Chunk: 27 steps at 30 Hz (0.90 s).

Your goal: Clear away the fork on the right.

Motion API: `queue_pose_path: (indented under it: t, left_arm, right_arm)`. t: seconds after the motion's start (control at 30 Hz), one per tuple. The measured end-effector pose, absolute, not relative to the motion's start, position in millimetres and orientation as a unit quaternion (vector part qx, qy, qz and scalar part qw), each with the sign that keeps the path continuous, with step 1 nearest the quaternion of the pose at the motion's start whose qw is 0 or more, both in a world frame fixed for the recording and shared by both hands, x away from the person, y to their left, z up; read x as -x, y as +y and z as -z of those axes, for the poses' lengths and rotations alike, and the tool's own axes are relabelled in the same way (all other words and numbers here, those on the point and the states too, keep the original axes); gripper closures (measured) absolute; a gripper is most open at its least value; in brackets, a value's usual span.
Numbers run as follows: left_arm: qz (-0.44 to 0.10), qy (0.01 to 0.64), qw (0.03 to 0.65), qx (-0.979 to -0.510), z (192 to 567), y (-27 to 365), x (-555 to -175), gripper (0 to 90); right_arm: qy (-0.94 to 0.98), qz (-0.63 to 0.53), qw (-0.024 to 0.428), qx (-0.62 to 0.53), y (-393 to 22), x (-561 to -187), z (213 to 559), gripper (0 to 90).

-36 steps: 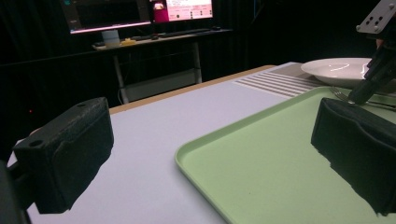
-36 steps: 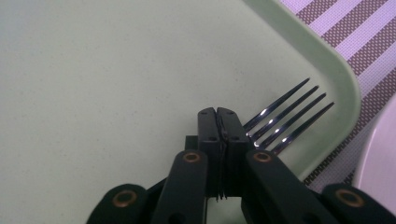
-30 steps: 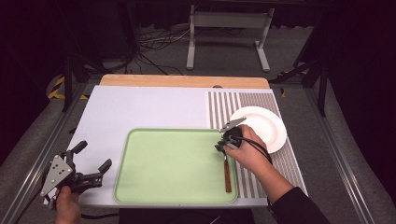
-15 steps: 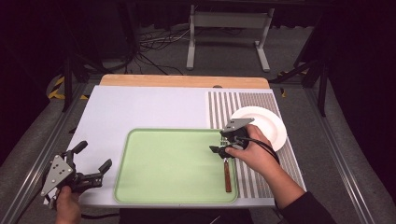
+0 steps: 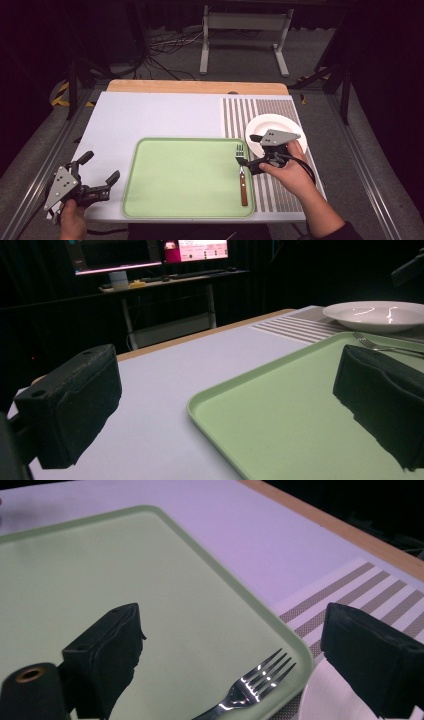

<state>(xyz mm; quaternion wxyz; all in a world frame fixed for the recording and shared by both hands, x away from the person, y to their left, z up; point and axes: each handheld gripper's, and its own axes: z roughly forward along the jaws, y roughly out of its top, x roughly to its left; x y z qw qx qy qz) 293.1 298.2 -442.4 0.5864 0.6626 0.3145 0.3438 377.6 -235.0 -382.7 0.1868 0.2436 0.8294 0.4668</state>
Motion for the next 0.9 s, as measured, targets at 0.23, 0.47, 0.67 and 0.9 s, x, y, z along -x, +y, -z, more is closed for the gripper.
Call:
queue_pose_path:
  t: [0.23, 0.47, 0.67, 0.9]
  left_arm:
    - [-0.345, 0.315, 0.586, -0.663, 442.3, 298.4, -293.1, 0.0]
    - [-0.345, 0.315, 0.586, -0.662, 442.5, 298.0, -293.1, 0.0]
    - [-0.345, 0.317, 0.586, -0.662, 442.6, 298.1, -292.9, 0.0]
    - [-0.345, 0.316, 0.586, -0.662, 442.6, 298.1, -292.9, 0.0]
  right_arm:
    - [0.796, -0.513, 0.208, -0.244, -260.4, -365.2, 384.6, 8.5]
    - [0.772, -0.543, 0.223, -0.243, -282.7, -354.8, 392.0, 7.1]
    - [0.758, -0.559, 0.233, -0.242, -299.2, -348.7, 399.2, 5.9]
    - [0.741, -0.577, 0.247, -0.24, -318.1, -341.6, 413.8, 4.1]
